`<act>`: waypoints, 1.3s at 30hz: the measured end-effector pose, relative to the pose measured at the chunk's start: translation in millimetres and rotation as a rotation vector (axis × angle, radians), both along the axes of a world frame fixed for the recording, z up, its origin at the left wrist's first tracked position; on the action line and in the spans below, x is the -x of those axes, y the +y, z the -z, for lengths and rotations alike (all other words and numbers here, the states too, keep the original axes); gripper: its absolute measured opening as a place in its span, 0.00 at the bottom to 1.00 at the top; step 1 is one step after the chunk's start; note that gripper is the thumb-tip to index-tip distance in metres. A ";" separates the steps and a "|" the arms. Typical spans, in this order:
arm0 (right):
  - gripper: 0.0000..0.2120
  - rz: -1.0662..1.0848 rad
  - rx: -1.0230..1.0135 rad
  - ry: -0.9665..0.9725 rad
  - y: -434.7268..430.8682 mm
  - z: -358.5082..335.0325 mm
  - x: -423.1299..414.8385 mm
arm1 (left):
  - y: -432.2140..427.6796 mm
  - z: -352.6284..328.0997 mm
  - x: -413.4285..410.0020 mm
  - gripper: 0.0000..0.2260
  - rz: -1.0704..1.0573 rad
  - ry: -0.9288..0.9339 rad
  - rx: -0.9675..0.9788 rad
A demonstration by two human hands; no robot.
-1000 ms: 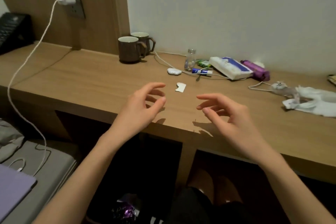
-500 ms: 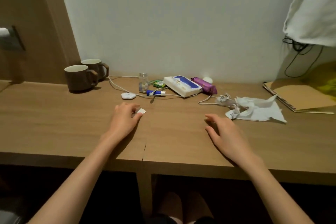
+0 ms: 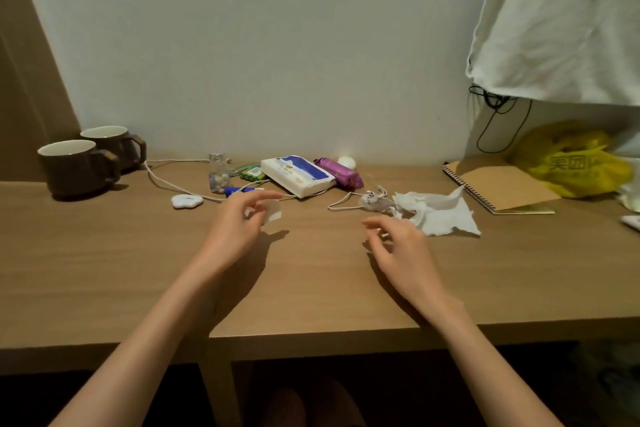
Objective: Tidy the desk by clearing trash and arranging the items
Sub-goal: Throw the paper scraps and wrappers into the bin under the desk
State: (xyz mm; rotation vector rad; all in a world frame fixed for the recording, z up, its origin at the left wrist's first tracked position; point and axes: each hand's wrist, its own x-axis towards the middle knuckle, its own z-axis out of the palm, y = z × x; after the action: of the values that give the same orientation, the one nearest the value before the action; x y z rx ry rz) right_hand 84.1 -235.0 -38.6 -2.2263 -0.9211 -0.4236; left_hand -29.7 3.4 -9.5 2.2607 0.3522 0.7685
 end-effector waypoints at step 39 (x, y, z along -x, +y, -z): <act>0.10 -0.122 0.127 0.171 42.7 -57.0 1.6 | -44.7 8.9 -22.3 0.09 0.102 -0.235 0.134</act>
State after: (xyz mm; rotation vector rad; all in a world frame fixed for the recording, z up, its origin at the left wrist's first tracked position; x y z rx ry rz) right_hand 82.5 -192.3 18.4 -2.2641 -1.0097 -0.1193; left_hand -7.4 -41.3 -18.4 2.0219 0.1702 0.9173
